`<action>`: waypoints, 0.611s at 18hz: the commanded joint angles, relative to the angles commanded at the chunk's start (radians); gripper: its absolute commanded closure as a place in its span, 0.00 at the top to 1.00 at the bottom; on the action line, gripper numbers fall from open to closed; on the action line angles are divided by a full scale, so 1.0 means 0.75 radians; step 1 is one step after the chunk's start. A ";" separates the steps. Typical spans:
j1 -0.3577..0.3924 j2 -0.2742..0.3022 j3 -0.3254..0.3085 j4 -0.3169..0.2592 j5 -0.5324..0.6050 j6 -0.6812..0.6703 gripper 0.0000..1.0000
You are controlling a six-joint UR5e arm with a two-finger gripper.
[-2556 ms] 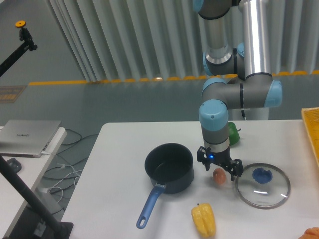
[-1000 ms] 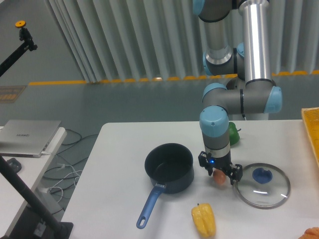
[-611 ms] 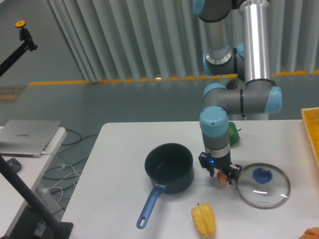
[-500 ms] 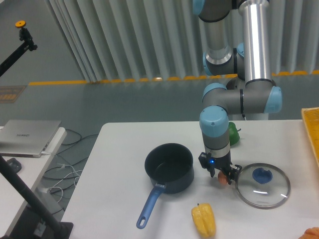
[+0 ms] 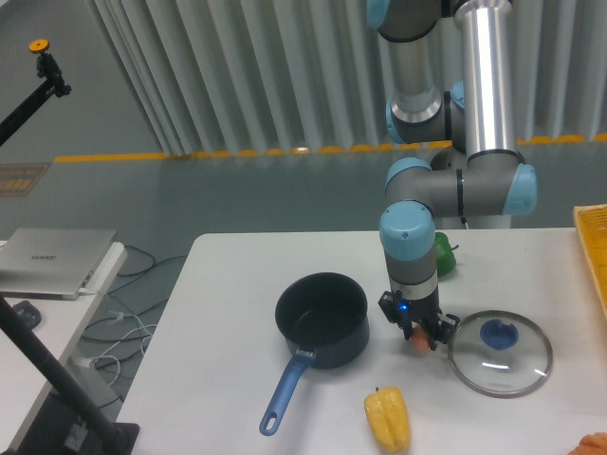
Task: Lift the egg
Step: 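Close the gripper fingers on the brown egg, then lift the held egg up and away over the glass lid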
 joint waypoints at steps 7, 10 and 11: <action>0.000 0.010 0.002 0.000 -0.002 0.002 0.25; 0.004 0.020 0.010 -0.002 -0.002 0.012 0.25; 0.006 0.033 0.012 -0.002 -0.002 0.012 0.25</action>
